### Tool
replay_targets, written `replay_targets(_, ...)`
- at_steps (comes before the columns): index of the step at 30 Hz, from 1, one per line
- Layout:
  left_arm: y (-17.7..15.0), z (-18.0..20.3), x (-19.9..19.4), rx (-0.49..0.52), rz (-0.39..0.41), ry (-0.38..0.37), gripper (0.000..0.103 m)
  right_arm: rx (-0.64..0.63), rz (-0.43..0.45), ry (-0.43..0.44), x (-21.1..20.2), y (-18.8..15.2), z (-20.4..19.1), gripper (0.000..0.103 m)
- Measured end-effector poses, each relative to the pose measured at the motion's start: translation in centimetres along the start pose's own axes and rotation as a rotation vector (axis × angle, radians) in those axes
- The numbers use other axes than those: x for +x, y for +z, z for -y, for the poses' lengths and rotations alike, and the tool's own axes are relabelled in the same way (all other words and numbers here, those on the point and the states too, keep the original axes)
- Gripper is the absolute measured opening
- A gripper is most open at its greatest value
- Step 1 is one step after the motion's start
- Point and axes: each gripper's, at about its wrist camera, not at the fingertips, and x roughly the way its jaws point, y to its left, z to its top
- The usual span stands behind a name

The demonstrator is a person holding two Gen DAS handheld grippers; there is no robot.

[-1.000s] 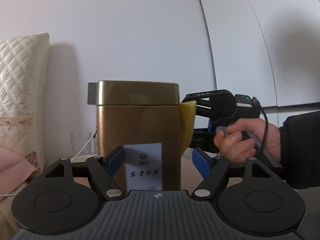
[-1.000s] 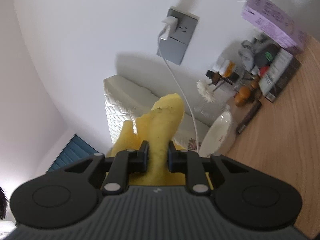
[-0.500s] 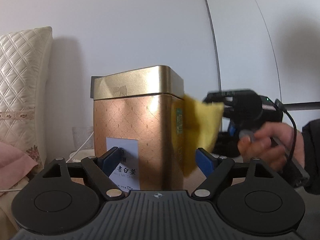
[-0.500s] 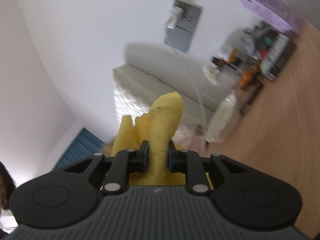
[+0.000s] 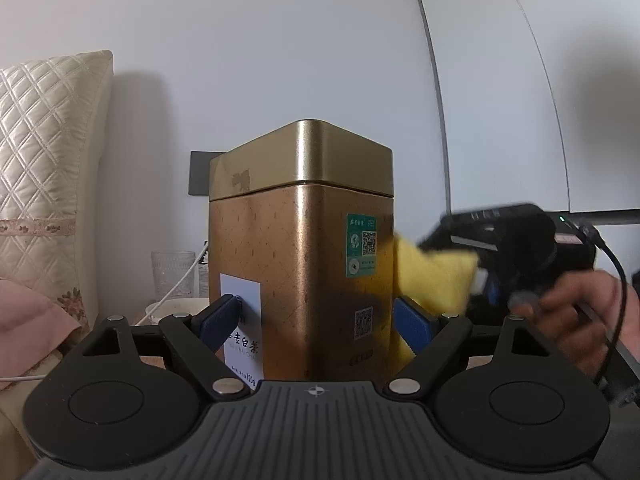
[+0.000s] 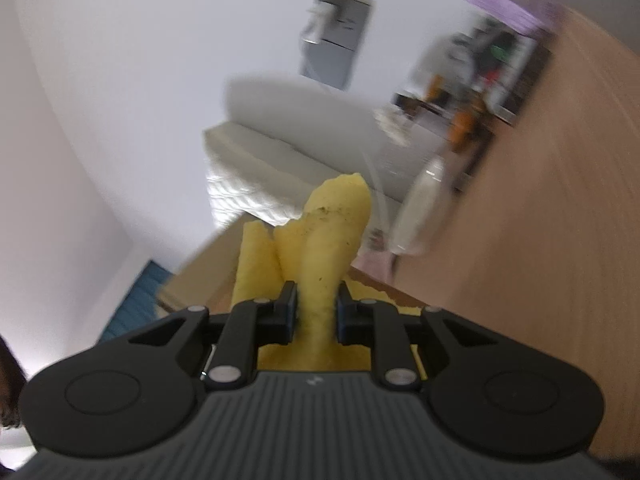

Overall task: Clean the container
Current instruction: 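Hold the gold tin with the left gripper while the right gripper wipes another side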

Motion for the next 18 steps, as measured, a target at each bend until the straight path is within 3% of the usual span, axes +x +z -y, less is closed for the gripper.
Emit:
replay_targets(4,-0.1,-0.2,0.3,-0.011,0.003,0.014,0.087,-0.01,-0.011,0.008,0.1,-0.1,-1.0,0.021)
replay_targets(8,-0.1,-0.2,0.8,-0.002,0.002,0.013,0.087,-0.032,0.016,0.079,0.0,0.7,-2.7,0.021)
replay_targets(14,-0.1,-0.4,0.8,0.022,0.002,0.006,0.089,0.021,0.04,0.02,-0.7,-1.1,-1.0,0.021)
replay_targets(18,0.0,-1.1,1.1,0.017,0.0,-0.012,0.092,0.013,0.024,0.032,-0.8,-1.8,-1.6,0.021)
